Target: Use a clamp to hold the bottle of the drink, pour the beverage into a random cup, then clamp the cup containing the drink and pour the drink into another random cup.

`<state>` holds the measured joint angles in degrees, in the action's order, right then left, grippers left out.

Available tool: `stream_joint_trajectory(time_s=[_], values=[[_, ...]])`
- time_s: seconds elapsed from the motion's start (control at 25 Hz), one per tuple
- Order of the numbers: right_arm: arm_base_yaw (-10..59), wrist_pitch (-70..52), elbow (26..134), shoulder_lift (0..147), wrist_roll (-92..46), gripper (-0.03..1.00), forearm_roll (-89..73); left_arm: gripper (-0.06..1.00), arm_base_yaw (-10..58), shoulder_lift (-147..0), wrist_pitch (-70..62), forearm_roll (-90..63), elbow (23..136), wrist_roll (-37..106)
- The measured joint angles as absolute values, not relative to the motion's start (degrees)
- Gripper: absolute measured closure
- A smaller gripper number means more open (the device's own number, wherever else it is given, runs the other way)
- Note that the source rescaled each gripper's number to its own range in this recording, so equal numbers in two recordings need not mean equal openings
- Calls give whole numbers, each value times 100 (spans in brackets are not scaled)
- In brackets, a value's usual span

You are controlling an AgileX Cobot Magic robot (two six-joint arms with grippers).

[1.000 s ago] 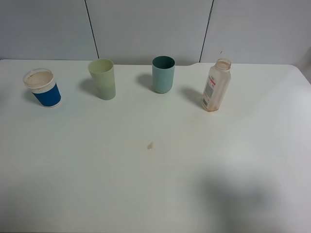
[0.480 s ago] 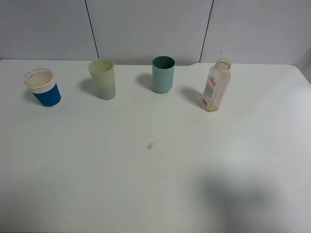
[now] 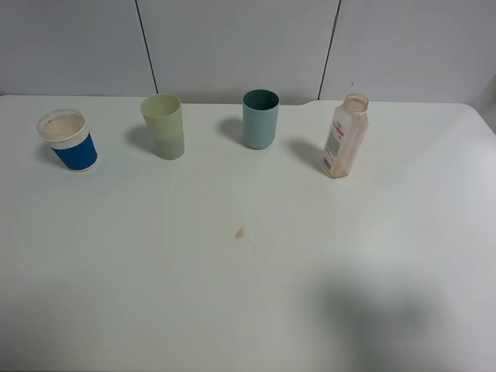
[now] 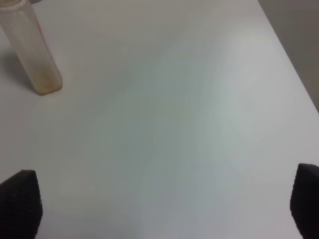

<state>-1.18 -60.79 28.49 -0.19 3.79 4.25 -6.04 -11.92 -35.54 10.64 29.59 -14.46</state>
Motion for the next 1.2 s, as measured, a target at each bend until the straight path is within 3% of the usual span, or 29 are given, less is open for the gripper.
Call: stream_joint_trajectory(time_s=[0.44, 1.2], values=[[-118, -6079, 2849, -19, 379, -3, 425, -5, -604, -601, -5263, 1114, 3244, -1446], [-118, -6079, 2849, -19, 379, -3, 425, -5, -604, 29, -6735, 1079, 3177, -1350]])
